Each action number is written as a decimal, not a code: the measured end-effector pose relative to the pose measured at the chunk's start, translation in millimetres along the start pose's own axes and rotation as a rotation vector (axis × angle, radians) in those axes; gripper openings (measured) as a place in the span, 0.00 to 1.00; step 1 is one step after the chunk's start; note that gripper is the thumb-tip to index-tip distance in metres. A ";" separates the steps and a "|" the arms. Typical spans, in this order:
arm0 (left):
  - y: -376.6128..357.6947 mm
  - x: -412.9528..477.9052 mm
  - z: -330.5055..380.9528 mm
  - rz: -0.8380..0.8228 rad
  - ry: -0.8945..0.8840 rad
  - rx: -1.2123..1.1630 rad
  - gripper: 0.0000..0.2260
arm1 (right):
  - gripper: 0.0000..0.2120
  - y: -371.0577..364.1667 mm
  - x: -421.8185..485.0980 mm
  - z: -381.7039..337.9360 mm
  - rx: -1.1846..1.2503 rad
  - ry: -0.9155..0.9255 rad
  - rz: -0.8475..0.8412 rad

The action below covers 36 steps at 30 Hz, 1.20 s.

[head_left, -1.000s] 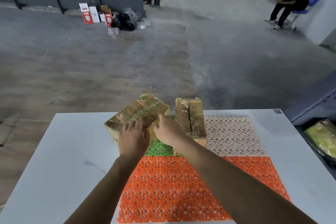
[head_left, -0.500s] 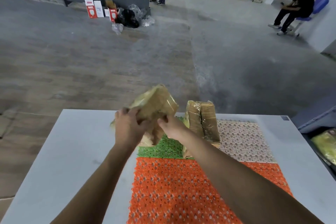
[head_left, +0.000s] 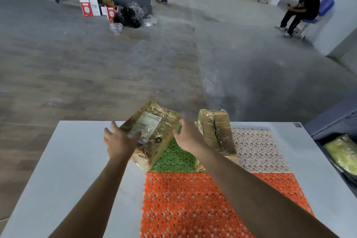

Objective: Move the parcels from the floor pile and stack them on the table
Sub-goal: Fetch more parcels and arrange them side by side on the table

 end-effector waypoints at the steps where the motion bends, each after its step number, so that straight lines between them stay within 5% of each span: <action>1: -3.5 7.1 -7.6 -0.090 0.082 -0.113 0.44 | 0.21 0.9 3.3 1.0 -0.099 0.030 0.040; 6: -14.5 16.1 -10.2 -0.210 0.125 -0.473 0.45 | 0.22 31.9 7.7 13.0 -0.453 0.021 0.176; 12: -30.7 27.7 36.6 -0.422 -0.134 -0.296 0.33 | 0.28 56.4 4.2 64.2 -0.376 -0.160 0.042; 17: -46.3 24.2 57.1 -0.258 -0.114 -0.168 0.12 | 0.27 71.8 4.4 82.3 -0.408 -0.061 -0.042; 20: -53.9 16.9 61.4 -0.234 -0.140 -0.136 0.07 | 0.27 71.2 4.2 83.1 -0.423 -0.048 -0.059; 24: -53.5 5.2 67.3 -0.180 -0.125 -0.069 0.09 | 0.26 74.4 3.4 87.8 -0.409 -0.014 -0.006; 27: -54.6 -7.3 67.5 -0.101 -0.136 0.096 0.22 | 0.24 83.9 -0.7 93.8 -0.389 0.000 0.145; 31: -53.0 -47.7 92.7 0.123 -0.468 0.342 0.24 | 0.23 86.9 -0.2 112.0 -0.299 -0.067 0.213; 36: -95.6 -98.6 133.8 -0.119 -0.910 0.515 0.22 | 0.31 96.4 -1.1 137.1 0.088 -0.174 0.238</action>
Point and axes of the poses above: each hand's wrist, its own x-axis towards the middle knuckle, its own y-axis out of the back of the hand, z = x × y, the point moved 4 cm from there along x, towards the middle knuckle, and after that the axes turned 14 degrees about x, right-handed, at the moved point
